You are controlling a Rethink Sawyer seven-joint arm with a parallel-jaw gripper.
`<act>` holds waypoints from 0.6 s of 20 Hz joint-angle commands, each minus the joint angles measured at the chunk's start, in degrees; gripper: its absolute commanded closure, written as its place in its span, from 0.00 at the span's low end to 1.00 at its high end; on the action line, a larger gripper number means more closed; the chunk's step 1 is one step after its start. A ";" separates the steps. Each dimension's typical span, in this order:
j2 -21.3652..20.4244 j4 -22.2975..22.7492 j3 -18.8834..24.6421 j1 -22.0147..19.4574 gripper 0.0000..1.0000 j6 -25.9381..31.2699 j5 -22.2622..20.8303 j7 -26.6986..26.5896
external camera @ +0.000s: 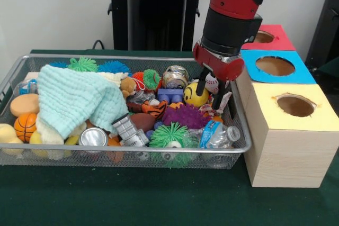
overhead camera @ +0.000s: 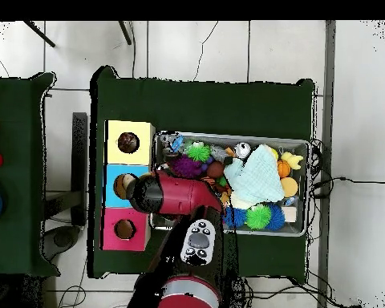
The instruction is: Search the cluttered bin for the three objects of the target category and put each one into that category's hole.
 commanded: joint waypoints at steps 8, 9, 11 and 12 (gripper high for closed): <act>4.83 -2.47 7.29 -3.36 0.00 -1.40 -2.70 -1.17; 5.13 -2.54 6.73 -2.65 0.00 -1.71 -2.94 -0.88; 5.41 -2.67 6.07 -1.81 0.00 -1.66 -3.40 -0.93; 5.65 -2.75 6.05 -1.67 0.00 -1.78 -3.68 -1.21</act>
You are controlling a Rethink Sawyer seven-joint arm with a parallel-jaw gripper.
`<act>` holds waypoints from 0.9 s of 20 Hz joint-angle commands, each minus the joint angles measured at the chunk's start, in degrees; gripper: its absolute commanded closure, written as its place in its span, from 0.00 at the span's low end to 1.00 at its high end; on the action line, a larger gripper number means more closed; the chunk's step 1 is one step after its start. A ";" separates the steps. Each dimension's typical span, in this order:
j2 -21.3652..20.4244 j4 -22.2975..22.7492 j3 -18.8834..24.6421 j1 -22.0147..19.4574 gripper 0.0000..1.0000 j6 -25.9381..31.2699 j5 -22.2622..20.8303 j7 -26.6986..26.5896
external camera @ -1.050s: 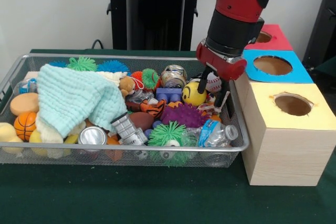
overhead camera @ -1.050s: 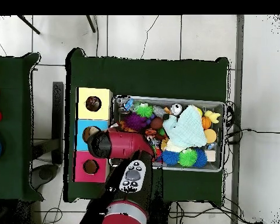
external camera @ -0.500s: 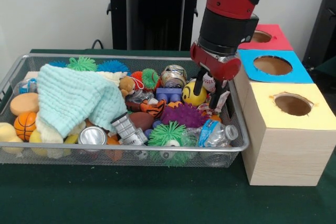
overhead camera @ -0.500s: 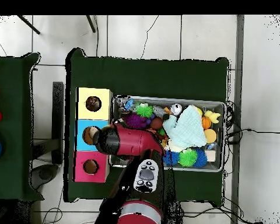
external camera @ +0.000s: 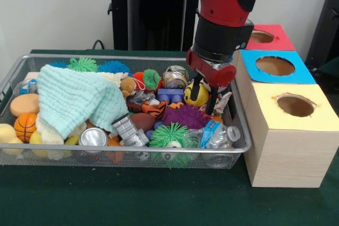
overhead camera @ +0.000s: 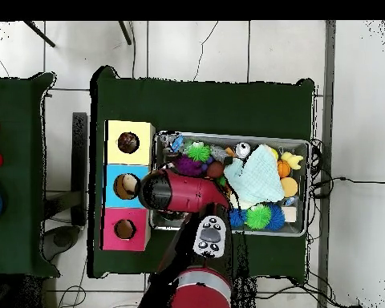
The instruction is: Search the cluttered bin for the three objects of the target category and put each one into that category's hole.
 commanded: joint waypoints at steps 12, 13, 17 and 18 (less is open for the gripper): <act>3.48 -1.19 8.02 -1.31 0.00 -2.32 -9.50 -5.25; 3.15 -0.88 8.58 -1.67 0.00 -2.14 -10.00 -5.53; 2.44 0.36 11.34 -3.53 0.00 -2.18 -12.33 -7.03; 2.35 0.66 12.00 -3.95 0.00 -2.44 -12.99 -7.39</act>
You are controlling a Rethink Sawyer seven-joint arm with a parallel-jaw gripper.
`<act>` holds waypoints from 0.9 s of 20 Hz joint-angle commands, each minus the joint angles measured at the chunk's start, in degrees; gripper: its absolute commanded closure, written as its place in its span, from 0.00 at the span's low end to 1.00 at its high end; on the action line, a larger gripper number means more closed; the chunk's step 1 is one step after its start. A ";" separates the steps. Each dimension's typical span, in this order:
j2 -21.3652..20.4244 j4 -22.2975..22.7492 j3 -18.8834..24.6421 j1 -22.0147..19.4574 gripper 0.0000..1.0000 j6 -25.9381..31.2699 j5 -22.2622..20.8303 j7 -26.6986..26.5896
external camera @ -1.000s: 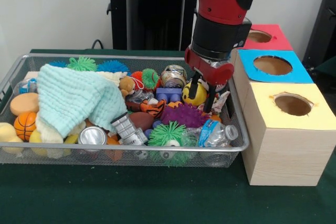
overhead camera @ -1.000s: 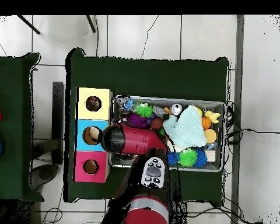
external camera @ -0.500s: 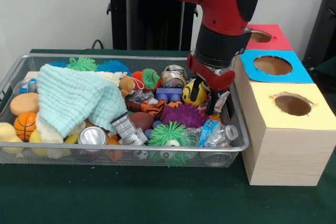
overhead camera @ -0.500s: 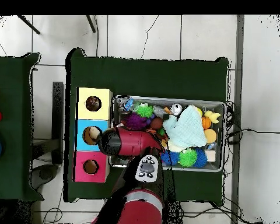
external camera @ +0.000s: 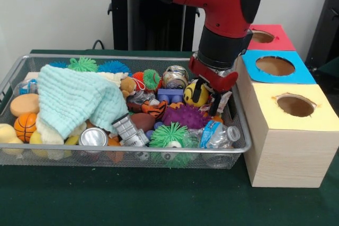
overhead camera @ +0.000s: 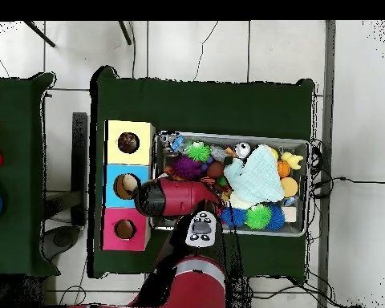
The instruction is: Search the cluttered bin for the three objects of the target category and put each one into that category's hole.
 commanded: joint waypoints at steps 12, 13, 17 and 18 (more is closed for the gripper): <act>3.50 -3.89 10.90 -3.97 0.00 -2.25 -14.12 -8.21; 3.58 -4.27 11.10 -4.01 0.00 -1.49 -14.77 -8.67; 3.81 -5.42 11.83 -4.25 0.00 0.47 -17.31 -10.13; 4.05 -5.71 11.38 -3.84 0.00 -0.09 -17.96 -9.57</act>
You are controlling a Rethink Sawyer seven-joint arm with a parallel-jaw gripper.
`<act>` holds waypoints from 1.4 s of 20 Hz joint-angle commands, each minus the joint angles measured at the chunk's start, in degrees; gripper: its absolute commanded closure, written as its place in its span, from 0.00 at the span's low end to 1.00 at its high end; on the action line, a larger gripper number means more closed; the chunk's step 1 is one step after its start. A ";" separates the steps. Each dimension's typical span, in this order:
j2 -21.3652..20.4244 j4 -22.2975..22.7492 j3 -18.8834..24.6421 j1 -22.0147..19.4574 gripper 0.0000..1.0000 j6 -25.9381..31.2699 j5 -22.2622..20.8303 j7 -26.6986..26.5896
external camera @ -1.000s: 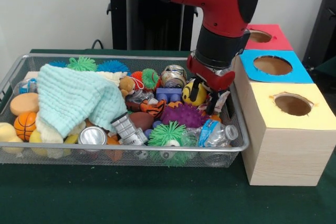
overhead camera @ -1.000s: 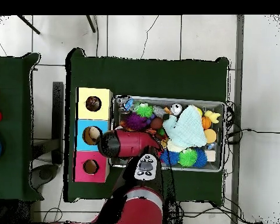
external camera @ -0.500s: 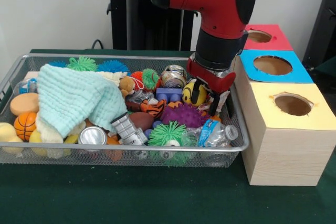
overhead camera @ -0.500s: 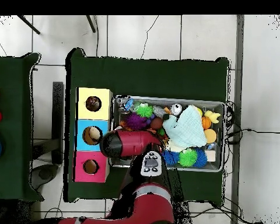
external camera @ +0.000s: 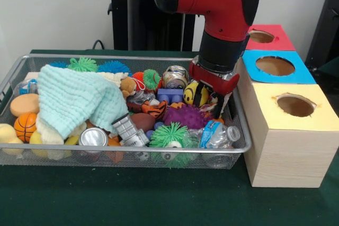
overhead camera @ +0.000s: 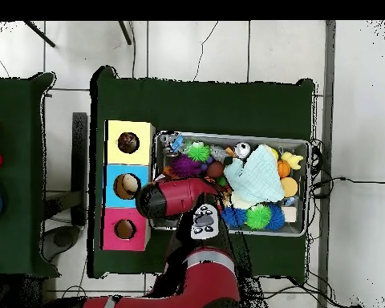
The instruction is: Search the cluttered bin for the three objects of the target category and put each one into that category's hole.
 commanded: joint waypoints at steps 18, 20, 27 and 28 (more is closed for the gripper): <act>3.66 -6.68 12.26 -4.08 1.00 6.17 -14.22 -15.65; 3.92 -7.22 13.51 -5.02 1.00 7.21 -14.77 -16.82; 2.24 -4.72 15.59 -6.18 1.00 8.70 -14.72 -15.31; 2.23 -4.75 15.86 -6.32 1.00 8.74 -15.20 -15.85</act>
